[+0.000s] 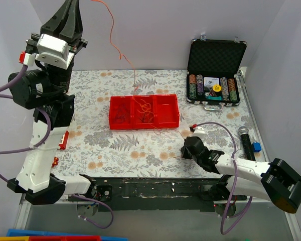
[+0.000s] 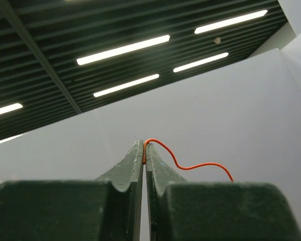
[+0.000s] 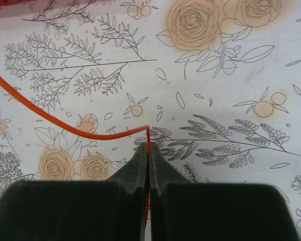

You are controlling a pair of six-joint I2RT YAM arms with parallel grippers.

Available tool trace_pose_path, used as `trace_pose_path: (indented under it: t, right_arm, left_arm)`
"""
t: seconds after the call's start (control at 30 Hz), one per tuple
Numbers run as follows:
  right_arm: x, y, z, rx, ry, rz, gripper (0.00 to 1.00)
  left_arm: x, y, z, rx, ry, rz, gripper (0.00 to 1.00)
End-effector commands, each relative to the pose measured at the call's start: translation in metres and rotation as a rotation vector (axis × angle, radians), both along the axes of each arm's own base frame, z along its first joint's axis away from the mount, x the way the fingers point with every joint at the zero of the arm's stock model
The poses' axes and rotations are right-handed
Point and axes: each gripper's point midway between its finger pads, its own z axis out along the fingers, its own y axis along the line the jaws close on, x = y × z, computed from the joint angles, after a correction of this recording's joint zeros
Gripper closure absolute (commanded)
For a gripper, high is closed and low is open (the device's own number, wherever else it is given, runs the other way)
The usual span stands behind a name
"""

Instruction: Untangle the cables

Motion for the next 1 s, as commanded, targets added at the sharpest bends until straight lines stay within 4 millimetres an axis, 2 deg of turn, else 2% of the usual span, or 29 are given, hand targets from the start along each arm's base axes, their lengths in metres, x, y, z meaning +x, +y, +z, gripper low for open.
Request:
trace_pose_path:
  t: [0.0, 0.13, 0.17, 0.37, 0.47, 0.7, 0.77, 0.8, 0.83, 0.87, 0.9, 0.93, 0.97]
  right_arm:
    - [-0.004, -0.031, -0.009, -0.124, 0.054, -0.117, 0.99]
    - [-0.011, -0.042, -0.02, -0.152, 0.095, -0.169, 0.99]
    - [-0.014, -0.045, -0.024, -0.161, 0.114, -0.179, 0.99]
    - [-0.03, -0.07, -0.041, -0.226, 0.174, -0.259, 0.99]
    - [-0.039, -0.089, -0.042, -0.236, 0.192, -0.354, 0.99]
    - [-0.048, -0.105, -0.03, -0.123, 0.187, -0.516, 0.99]
    - [-0.041, -0.102, -0.02, -0.099, 0.136, -0.487, 0.99]
    - [-0.032, -0.096, -0.01, -0.094, 0.086, -0.442, 0.99]
    - [-0.025, -0.092, 0.001, -0.079, 0.044, -0.423, 0.99]
    - [-0.017, -0.09, 0.013, -0.075, 0.0, -0.411, 0.99]
    - [-0.008, -0.082, 0.027, -0.069, -0.048, -0.368, 0.98]
    - [-0.002, -0.075, 0.038, -0.064, -0.077, -0.33, 0.91]
    - [0.003, -0.065, 0.049, -0.058, -0.105, -0.275, 0.84]
  left_arm:
    - [-0.024, 0.039, 0.037, -0.109, -0.173, 0.185, 1.0]
    - [-0.04, 0.07, 0.067, -0.209, -0.293, 0.357, 1.0]
    - [-0.035, 0.07, 0.07, -0.206, -0.301, 0.389, 1.0]
    - [-0.057, 0.077, 0.09, -0.229, -0.435, 0.457, 1.0]
    - [-0.057, 0.08, 0.095, -0.245, -0.457, 0.492, 1.0]
    - [-0.066, 0.088, 0.102, -0.285, -0.53, 0.576, 1.0]
    - [-0.058, 0.09, 0.1, -0.29, -0.48, 0.571, 1.0]
    - [-0.047, 0.086, 0.094, -0.264, -0.431, 0.563, 1.0]
    - [-0.031, 0.078, 0.082, -0.217, -0.38, 0.56, 1.0]
    - [-0.025, 0.074, 0.072, -0.183, -0.345, 0.549, 1.0]
    - [-0.007, 0.063, 0.054, -0.13, -0.281, 0.53, 1.0]
    - [0.0, 0.056, 0.04, -0.088, -0.238, 0.494, 1.0]
    - [0.018, 0.042, 0.015, -0.006, -0.144, 0.458, 1.0]
